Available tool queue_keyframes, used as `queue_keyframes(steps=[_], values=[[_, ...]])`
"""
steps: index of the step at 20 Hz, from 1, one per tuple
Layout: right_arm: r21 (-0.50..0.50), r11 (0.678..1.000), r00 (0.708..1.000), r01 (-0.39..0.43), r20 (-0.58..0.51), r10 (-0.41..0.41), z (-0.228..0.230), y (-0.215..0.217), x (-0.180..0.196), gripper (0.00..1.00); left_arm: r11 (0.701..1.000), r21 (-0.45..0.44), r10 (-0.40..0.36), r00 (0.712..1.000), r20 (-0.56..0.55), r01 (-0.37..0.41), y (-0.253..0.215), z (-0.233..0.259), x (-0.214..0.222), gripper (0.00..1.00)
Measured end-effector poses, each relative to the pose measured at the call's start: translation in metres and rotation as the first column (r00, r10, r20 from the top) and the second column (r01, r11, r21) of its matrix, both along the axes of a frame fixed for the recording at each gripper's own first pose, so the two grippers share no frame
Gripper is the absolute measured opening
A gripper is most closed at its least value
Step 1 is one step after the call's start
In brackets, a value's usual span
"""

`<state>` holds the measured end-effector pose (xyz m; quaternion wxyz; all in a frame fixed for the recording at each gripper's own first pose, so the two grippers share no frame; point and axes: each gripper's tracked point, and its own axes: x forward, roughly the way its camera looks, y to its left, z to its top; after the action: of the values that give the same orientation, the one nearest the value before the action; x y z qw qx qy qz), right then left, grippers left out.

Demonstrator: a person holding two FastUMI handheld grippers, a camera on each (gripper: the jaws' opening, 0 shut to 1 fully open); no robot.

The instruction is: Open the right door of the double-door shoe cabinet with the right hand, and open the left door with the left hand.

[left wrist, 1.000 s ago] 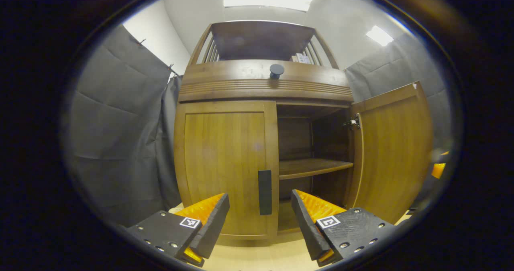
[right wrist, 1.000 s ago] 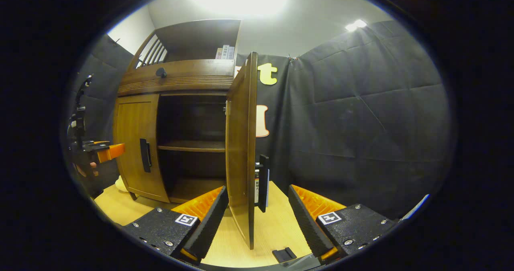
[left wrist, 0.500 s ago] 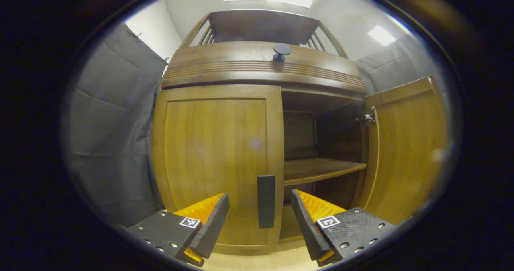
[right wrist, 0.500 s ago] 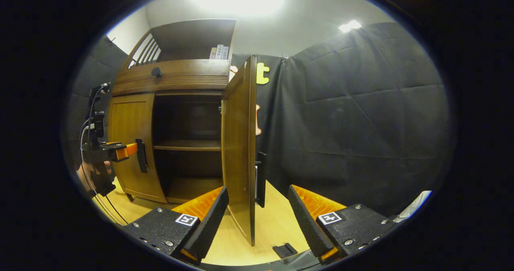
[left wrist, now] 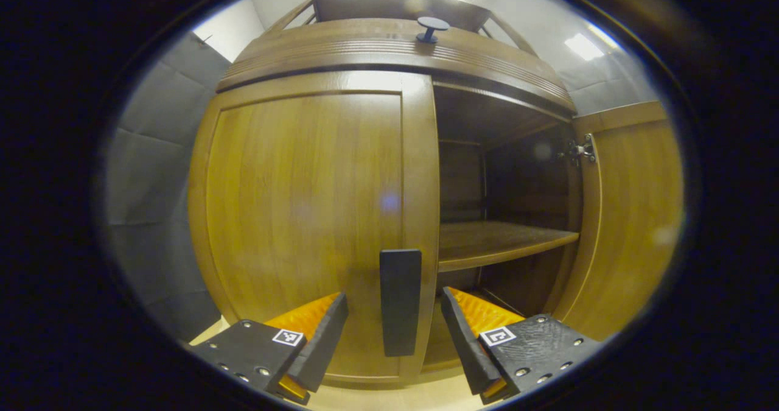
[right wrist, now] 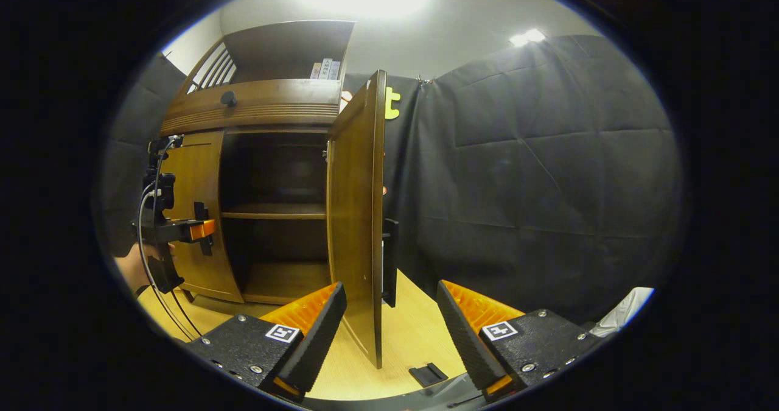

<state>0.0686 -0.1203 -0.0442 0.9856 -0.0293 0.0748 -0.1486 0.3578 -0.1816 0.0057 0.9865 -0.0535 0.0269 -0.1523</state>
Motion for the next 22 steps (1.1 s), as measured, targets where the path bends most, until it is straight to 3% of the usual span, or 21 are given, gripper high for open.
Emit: queue_keyframes(steps=[1, 2, 3, 6, 7, 9, 10, 12, 19, 21, 22], values=[[0.001, 1.0, 1.0, 0.001, -0.005, -0.001, -0.003, 0.0, 0.0, 0.93, 1.0, 0.002, -0.003, 1.0, -0.008, 0.003, -0.002, -0.003, 0.001, 0.92], [0.006, 1.0, 1.0, 0.0, -0.01, 0.0, -0.004, 0.002, -0.001, 0.93, 1.0, 0.01, -0.008, 1.0, -0.014, 0.008, -0.004, -0.005, 0.002, 0.75], [0.014, 1.0, 1.0, -0.004, -0.016, 0.004, -0.007, 0.004, -0.001, 0.93, 1.0, 0.023, 0.009, 1.0, -0.005, -0.009, -0.002, -0.006, 0.0, 0.75], [0.025, 1.0, 1.0, -0.014, -0.025, 0.015, -0.01, 0.009, -0.003, 0.93, 0.999, 0.046, -0.008, 1.0, 0.022, 0.007, -0.006, -0.002, 0.003, 0.52], [0.027, 0.999, 0.999, -0.021, -0.025, 0.022, -0.011, 0.011, -0.004, 0.93, 0.999, 0.047, -0.015, 1.0, 0.026, 0.014, -0.011, 0.0, 0.008, 0.61], [0.025, 0.999, 0.999, -0.03, -0.018, 0.03, -0.008, 0.012, -0.006, 0.92, 0.999, 0.041, -0.01, 1.0, 0.003, 0.009, -0.008, -0.002, 0.0, 0.38], [0.027, 0.999, 0.999, -0.036, -0.013, 0.036, -0.007, 0.013, -0.008, 0.92, 0.999, 0.035, -0.003, 1.0, -0.005, 0.003, -0.009, 0.0, 0.0, 0.21], [0.032, 0.998, 0.999, -0.049, -0.001, 0.049, -0.004, 0.013, -0.008, 0.93, 0.999, 0.045, -0.003, 1.0, -0.016, 0.004, -0.006, 0.0, -0.004, 0.32], [0.047, 0.994, 0.995, -0.1, 0.017, 0.1, 0.002, 0.016, -0.01, 0.93, 1.0, 0.021, -0.018, 0.999, -0.03, 0.018, 0.008, 0.001, -0.035, 0.32], [0.049, 0.992, 0.993, -0.119, 0.018, 0.118, 0.002, 0.018, -0.011, 0.93, 1.0, 0.019, -0.019, 0.999, -0.029, 0.02, 0.014, -0.001, -0.045, 0.21], [0.049, 0.991, 0.992, -0.126, 0.016, 0.125, 0.002, 0.018, -0.011, 0.93, 1.0, 0.02, -0.018, 0.999, -0.029, 0.019, 0.017, -0.001, -0.05, 0.21]])
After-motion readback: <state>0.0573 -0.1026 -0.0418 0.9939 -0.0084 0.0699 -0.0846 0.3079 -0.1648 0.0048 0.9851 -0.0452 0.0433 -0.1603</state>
